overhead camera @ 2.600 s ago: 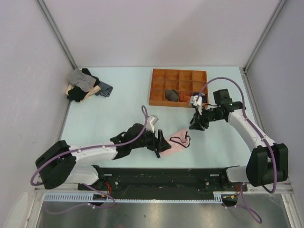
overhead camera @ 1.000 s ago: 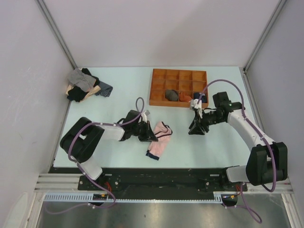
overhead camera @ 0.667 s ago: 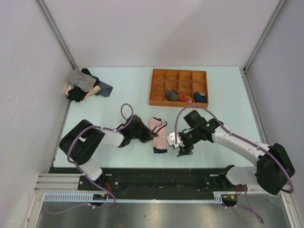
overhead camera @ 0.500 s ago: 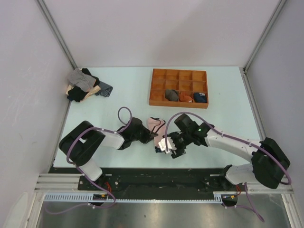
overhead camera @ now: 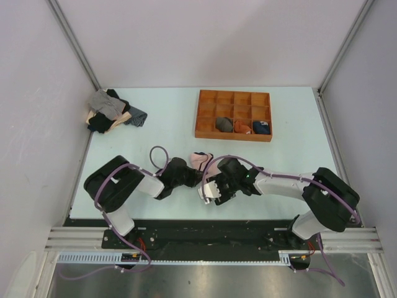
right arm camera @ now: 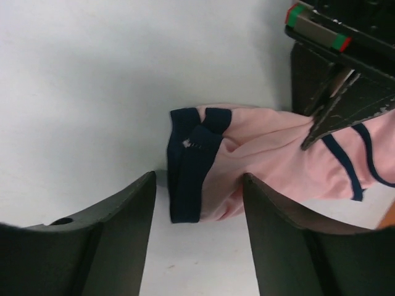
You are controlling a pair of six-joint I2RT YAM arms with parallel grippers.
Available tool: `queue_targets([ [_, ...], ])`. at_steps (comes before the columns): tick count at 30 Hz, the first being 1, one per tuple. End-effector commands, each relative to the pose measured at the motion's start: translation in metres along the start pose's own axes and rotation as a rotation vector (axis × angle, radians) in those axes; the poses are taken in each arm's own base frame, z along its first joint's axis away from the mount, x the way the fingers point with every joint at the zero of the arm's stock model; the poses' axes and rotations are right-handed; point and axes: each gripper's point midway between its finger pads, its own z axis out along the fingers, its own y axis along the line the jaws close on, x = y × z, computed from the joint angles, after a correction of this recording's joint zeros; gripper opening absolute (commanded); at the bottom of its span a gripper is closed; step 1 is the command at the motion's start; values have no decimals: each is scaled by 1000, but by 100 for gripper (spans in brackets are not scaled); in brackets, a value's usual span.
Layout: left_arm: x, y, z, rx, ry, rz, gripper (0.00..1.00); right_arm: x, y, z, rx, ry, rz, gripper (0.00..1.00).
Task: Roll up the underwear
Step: Roll the underwear to the center of the board.
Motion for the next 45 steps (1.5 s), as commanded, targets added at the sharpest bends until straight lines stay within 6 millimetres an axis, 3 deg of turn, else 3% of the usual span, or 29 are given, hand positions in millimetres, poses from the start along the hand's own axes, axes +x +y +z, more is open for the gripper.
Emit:
queue_targets([
  [1, 0, 0, 2, 21, -2, -55, 0, 13, 0, 8, 12, 48, -55, 60],
  [7, 4, -17, -8, 108, 15, -19, 4, 20, 18, 15, -82, 38, -61, 40],
  [8, 4, -22, -11, 135, 15, -6, 7, 20, 20, 13, -103, 27, -51, 37],
  [9, 4, -25, -18, 164, 14, 12, 20, 21, 31, 10, -161, 3, -21, 31],
  [11, 6, -40, -29, 255, 23, 67, 34, 16, 28, 5, -187, -21, -1, 27],
  [12, 5, -35, -33, 265, 21, 88, 42, 17, 35, 0, -235, -36, 33, 24],
  [14, 1, -49, -46, 356, -5, 136, 49, 12, 29, -3, -258, -51, 40, 22],
  [15, -3, -38, -51, 351, -13, 149, 57, 13, 36, -7, -305, -57, 71, 21],
  [16, -2, -47, -60, 413, -15, 186, 60, 12, 38, -7, -332, -61, 87, 21],
  [17, -3, -48, -66, 440, -18, 216, 62, 6, 28, -8, -330, -75, 92, 20],
  [18, -6, -35, -72, 441, -24, 245, 62, 4, 36, -14, -386, -87, 131, 20],
  [19, -2, -48, -86, 536, -31, 316, 64, 4, 38, -12, -426, -88, 155, 19],
  [20, -3, -49, -95, 581, -45, 368, 66, -2, 27, -15, -428, -101, 163, 19],
  [21, -1, -35, -103, 590, -43, 464, 67, -6, 34, -22, -487, -114, 200, 19],
  [22, 4, -47, -114, 667, -44, 504, 69, -2, 38, -20, -531, -109, 233, 18],
  [24, 12, -31, -128, 699, -20, 628, 70, -9, 34, -26, -579, -119, 287, 18],
  [26, 28, -28, -141, 760, 20, 731, 71, -8, 43, -30, -679, -119, 373, 18],
  [27, 36, -31, -148, 817, 7, 823, 72, -12, 32, -31, -680, -127, 388, 17],
  [28, 43, -32, -153, 851, 11, 875, 73, -11, 29, -32, -696, -130, 416, 17],
  [29, 57, -25, -160, 878, 41, 926, 75, -9, 40, -33, -780, -121, 482, 17],
  [30, 62, -28, -166, 929, 4, 1032, 75, -12, 29, -33, -778, -133, 488, 17],
  [32, 78, -21, -169, 954, 24, 1120, 78, -9, 33, -32, -848, -128, 576, 16],
  [37, 101, 1, -158, 898, 21, 1472, 79, -6, 15, -27, -860, -138, 659, 17],
  [41, 107, -3, -159, 884, -16, 1672, 80, 2, 11, -19, -865, -101, 710, 17],
  [42, 101, 7, -150, 820, -5, 1739, 79, 4, 12, -15, -878, -91, 723, 17],
  [44, 103, 3, -147, 795, -1, 1792, 79, 5, 10, -14, -888, -71, 734, 17],
  [45, 99, 11, -140, 738, 13, 1845, 79, 6, 11, -13, -897, -63, 744, 18],
])
